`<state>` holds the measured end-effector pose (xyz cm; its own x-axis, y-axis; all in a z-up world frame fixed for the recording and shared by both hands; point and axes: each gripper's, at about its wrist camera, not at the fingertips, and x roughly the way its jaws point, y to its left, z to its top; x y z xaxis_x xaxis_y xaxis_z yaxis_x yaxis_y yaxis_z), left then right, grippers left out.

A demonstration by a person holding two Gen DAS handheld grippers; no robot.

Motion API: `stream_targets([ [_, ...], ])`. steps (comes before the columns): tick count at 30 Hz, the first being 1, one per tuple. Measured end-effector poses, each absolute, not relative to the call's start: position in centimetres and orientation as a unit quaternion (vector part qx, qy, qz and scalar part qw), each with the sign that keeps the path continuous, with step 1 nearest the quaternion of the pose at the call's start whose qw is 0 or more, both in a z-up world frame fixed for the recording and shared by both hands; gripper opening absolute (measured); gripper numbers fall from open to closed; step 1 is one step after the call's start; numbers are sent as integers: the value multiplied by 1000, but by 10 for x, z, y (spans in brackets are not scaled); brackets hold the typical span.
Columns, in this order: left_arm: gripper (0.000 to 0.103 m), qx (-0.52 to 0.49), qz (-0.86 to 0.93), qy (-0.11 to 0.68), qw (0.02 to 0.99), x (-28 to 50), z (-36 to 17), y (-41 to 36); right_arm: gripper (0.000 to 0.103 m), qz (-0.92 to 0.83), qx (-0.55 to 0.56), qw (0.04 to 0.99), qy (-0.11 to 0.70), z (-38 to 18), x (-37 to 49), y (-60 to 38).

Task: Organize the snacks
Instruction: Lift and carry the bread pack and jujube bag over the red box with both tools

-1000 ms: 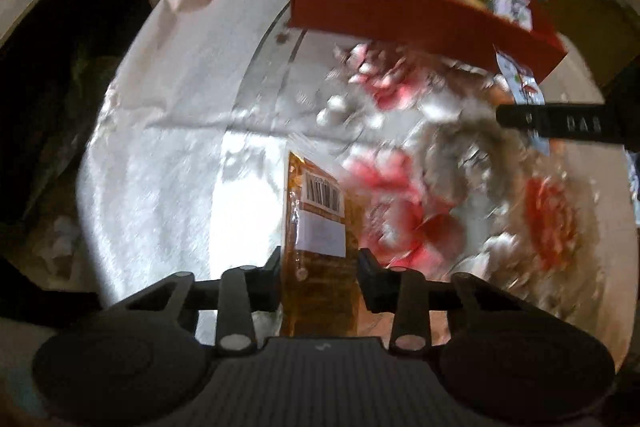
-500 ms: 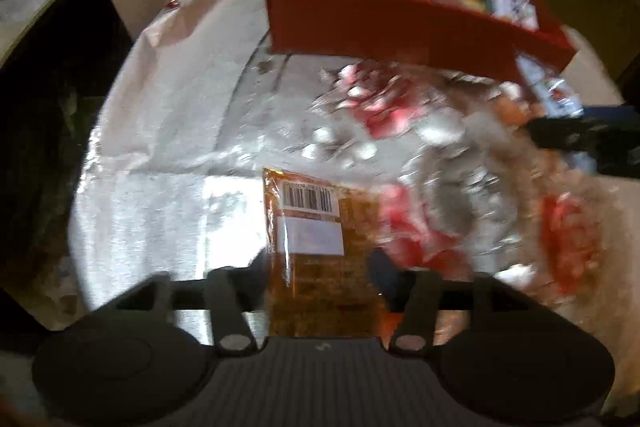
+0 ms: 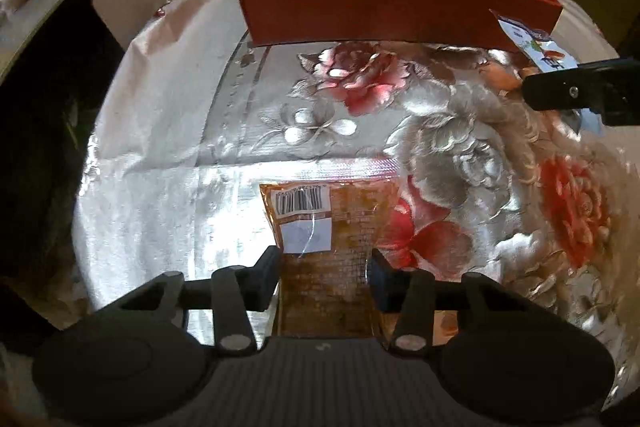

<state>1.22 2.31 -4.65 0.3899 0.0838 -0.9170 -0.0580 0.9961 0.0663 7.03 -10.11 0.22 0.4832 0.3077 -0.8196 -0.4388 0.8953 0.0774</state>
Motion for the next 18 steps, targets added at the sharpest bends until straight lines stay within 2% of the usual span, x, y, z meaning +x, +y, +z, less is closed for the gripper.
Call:
stream_targets([
  [9, 38, -12, 32, 482, 876, 21, -2, 16, 63, 216, -55, 877, 425, 24, 67, -110],
  [18, 38, -32, 28, 441, 897, 39, 20, 21, 63, 211, -52, 891, 399, 42, 72, -110],
])
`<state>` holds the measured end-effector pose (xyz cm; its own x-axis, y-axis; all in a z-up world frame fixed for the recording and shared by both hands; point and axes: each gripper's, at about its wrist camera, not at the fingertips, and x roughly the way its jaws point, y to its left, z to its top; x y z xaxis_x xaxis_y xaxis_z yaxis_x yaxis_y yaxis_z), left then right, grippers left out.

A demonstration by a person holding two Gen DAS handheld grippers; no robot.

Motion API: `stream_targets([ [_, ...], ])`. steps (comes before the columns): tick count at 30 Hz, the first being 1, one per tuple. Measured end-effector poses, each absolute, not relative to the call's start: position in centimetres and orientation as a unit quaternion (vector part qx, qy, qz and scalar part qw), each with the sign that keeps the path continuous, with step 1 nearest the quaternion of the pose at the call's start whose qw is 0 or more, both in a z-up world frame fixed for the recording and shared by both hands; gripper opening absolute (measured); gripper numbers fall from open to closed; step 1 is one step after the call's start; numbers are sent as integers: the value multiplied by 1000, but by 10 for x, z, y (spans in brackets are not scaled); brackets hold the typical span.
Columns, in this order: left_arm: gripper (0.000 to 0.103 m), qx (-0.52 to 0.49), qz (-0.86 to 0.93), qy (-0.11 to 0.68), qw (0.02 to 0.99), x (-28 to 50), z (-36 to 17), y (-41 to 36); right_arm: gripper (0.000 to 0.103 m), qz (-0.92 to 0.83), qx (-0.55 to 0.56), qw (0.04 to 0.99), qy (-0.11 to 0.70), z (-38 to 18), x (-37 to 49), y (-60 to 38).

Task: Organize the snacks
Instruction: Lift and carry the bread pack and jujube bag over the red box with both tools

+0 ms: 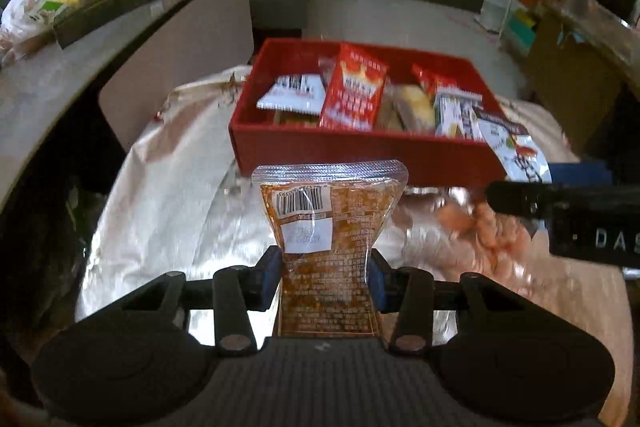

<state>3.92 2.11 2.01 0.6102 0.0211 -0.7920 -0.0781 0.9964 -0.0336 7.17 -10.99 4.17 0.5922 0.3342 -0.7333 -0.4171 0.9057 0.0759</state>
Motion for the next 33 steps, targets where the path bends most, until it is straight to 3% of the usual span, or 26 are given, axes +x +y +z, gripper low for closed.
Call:
stream_targets([
  [13, 38, -54, 31, 377, 924, 82, 55, 25, 63, 199, -48, 914, 351, 70, 89, -113],
  [33, 39, -47, 32, 341, 938, 136, 72, 18, 63, 175, -48, 926, 331, 81, 132, -117],
])
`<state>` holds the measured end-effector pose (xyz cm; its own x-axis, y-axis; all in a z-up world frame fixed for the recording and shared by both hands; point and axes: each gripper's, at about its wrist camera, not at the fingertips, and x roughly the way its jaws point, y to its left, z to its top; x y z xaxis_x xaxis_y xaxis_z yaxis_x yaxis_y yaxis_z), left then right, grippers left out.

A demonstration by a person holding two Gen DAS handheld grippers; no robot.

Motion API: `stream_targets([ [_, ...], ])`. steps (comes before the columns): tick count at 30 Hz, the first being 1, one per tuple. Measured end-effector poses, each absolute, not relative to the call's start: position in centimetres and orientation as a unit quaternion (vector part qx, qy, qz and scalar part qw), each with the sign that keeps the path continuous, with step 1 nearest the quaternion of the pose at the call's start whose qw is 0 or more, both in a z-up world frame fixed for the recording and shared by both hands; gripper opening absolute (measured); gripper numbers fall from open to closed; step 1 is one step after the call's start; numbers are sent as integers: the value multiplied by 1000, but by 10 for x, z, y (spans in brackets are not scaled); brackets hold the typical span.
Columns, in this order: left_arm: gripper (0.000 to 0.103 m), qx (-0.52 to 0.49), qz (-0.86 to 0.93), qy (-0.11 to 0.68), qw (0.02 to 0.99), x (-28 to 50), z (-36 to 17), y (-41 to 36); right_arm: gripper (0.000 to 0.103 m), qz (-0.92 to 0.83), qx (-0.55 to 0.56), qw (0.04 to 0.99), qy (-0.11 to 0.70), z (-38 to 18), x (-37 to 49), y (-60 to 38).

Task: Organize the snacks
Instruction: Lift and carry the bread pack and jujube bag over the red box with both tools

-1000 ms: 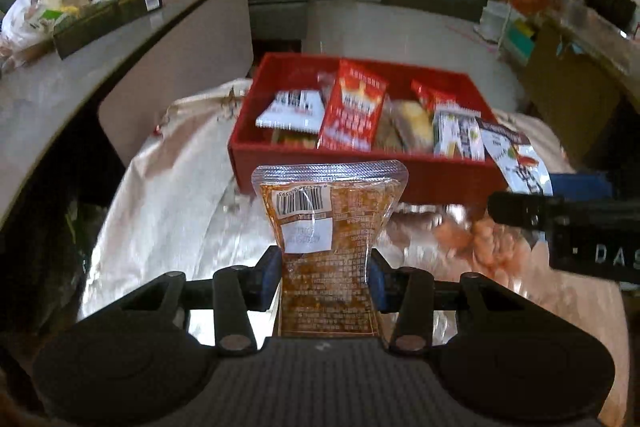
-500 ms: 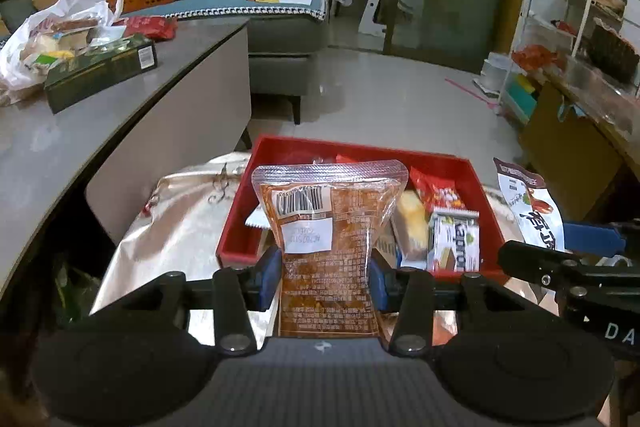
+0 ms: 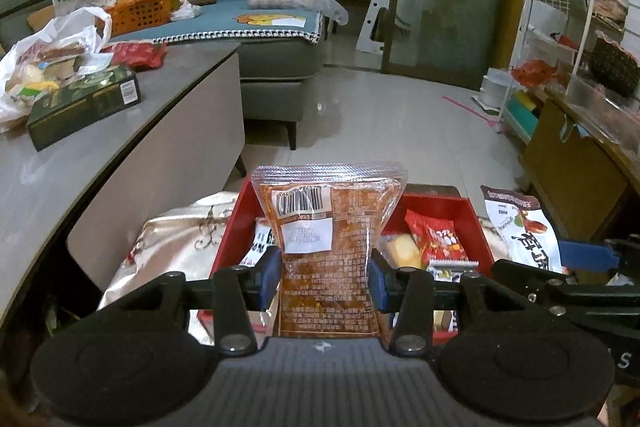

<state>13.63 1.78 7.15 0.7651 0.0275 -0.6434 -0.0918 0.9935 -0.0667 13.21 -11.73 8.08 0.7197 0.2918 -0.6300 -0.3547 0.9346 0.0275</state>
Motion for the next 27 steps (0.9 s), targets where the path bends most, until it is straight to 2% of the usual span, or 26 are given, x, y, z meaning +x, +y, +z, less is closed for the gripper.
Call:
stream_targets([
  [27, 39, -33, 44, 333, 941, 181, 71, 10, 63, 159, -42, 926, 340, 74, 171, -116],
])
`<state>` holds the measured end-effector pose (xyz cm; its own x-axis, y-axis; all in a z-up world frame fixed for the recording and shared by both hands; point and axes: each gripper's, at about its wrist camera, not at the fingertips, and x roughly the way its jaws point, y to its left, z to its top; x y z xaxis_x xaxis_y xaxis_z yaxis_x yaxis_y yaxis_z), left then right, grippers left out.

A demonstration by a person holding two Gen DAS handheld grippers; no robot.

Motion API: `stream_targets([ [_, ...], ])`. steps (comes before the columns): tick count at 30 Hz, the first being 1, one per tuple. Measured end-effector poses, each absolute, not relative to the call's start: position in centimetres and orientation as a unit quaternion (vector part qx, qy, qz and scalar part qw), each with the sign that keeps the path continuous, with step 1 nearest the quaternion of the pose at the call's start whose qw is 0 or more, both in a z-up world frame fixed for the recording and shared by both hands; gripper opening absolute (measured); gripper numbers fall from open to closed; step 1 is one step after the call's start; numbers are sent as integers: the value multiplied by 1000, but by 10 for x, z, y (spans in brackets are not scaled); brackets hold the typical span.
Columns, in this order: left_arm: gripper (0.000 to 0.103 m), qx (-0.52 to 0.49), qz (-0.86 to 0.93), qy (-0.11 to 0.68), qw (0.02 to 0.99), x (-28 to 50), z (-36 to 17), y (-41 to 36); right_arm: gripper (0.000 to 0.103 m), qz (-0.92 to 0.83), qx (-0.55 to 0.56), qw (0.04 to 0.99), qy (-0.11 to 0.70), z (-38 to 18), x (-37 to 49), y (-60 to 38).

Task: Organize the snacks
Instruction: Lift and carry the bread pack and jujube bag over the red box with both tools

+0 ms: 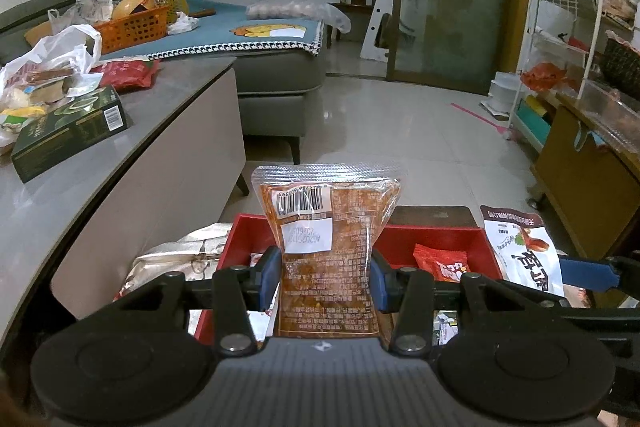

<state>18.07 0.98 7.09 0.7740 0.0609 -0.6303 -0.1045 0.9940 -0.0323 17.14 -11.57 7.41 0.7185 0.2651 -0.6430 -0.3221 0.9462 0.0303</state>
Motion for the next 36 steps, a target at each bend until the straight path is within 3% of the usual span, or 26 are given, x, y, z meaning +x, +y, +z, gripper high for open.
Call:
stream_targets([
  [36, 39, -20, 49, 367, 929, 229, 41, 0, 63, 139, -31, 918, 371, 48, 213, -125],
])
